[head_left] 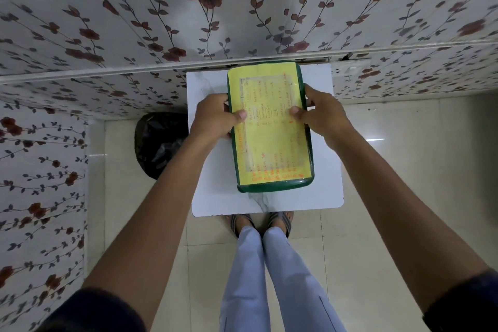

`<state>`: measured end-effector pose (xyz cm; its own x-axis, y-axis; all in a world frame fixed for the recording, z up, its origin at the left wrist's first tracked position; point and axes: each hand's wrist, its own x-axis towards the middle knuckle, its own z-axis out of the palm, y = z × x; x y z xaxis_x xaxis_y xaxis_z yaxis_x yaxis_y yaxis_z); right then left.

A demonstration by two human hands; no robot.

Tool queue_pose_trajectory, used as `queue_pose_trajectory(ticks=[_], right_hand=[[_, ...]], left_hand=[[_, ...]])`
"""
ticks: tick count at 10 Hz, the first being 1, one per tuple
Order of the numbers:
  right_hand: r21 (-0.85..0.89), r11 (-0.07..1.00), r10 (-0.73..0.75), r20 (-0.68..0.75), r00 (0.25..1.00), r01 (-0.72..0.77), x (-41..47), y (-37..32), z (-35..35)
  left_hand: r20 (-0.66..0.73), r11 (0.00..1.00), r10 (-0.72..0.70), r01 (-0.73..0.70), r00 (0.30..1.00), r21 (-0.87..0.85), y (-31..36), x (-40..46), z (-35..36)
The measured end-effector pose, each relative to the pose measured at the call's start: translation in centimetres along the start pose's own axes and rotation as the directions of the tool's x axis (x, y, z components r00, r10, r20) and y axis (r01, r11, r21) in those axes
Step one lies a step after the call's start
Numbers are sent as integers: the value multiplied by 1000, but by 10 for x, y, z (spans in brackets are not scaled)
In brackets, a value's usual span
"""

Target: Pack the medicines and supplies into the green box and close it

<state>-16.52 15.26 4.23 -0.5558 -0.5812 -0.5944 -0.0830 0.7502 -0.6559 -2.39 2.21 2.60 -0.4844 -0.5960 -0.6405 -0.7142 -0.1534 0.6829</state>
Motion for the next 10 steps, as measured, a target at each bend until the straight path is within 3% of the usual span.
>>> queue_pose_trajectory(ticks=[1,2,3,9,10], right_hand=[[-13,1000,14,18,1000,-14,5,7,-1],[141,984,98,81,992,-109,19,5,-7],[248,962,114,3,993,-111,44,-11,-12],[230,971,77,-51,996,-64,54,-11,-5],[218,974,85,-140,987,-53,43,-8,-6]], left_hand=[[-5,999,-40,40,999,5,-4,5,1],[71,994,-105,107,992,-34,7,14,-7],[-11,995,-44,43,999,-88,28,29,-13],[-56,999,-9,6,998,-50,24,30,-7],[-150,991,-40,20,988,-134,16,22,-10]])
